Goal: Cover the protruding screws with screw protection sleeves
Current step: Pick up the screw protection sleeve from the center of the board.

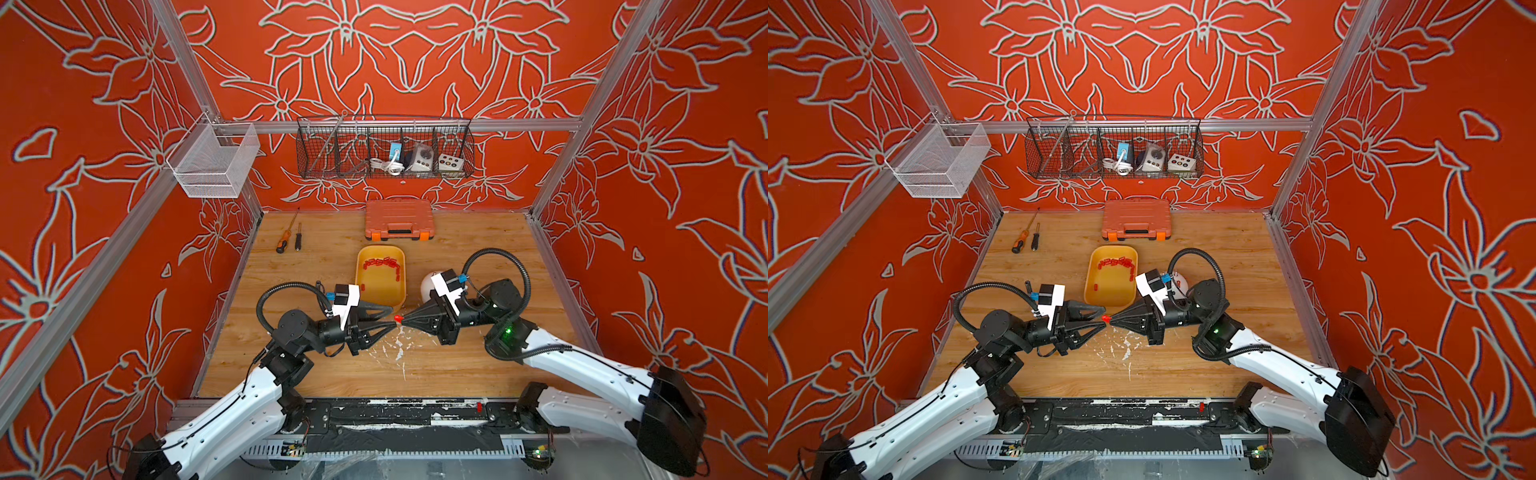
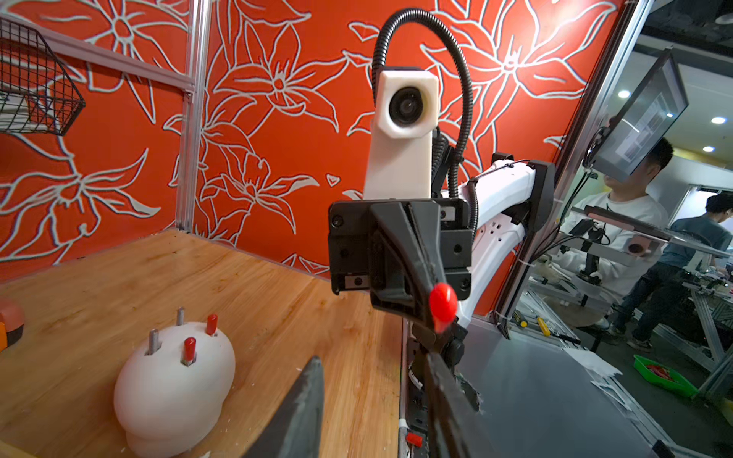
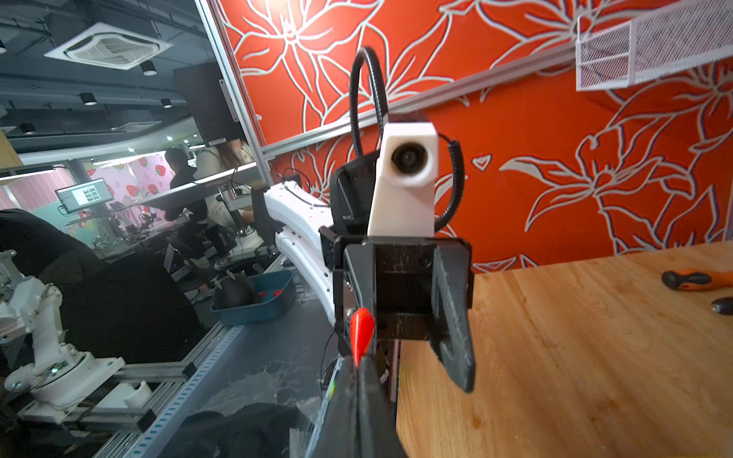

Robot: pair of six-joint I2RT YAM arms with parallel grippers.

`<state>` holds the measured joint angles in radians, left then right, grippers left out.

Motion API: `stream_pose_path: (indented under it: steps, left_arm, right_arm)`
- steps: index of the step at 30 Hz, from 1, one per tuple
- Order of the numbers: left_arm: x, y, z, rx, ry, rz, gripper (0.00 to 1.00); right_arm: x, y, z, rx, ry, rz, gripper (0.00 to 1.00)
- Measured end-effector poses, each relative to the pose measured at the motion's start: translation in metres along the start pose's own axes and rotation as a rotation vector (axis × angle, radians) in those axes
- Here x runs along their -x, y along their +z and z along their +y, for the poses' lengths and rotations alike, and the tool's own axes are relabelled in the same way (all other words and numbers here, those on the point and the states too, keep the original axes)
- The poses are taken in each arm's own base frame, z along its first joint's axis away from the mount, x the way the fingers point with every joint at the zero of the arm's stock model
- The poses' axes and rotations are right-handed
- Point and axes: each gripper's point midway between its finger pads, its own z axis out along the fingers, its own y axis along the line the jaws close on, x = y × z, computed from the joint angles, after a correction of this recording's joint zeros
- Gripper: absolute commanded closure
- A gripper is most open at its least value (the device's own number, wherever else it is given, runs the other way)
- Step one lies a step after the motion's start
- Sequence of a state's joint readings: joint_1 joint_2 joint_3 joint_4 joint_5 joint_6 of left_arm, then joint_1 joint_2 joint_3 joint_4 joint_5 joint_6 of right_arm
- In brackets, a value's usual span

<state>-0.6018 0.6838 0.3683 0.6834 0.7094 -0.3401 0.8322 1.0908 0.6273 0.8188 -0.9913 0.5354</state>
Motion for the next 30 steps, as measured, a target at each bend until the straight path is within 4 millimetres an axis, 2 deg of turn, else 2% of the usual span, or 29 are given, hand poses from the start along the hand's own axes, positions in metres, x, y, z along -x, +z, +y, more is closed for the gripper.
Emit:
stream_pose_path:
  steps: [5,9,19,30]
  left_arm:
    - [0.026,-0.003,-0.011,-0.029,0.087,-0.102,0.6]
    - [0.035,-0.004,-0.017,-0.048,0.12,-0.137,0.58]
    - [0.034,0.004,-0.015,-0.072,0.119,-0.108,0.56]
    - [0.032,0.008,-0.013,-0.075,0.128,-0.087,0.58]
  right_arm:
    - [0.007,0.001,-0.003,-0.004,-0.017,-0.05,1.0]
    - [0.008,0.0,-0.005,-0.018,-0.021,-0.063,1.0]
    - [0.007,0.003,-0.003,-0.011,-0.022,-0.061,1.0]
    - [0.0,0.006,-0.004,-0.017,-0.022,-0.039,1.0]
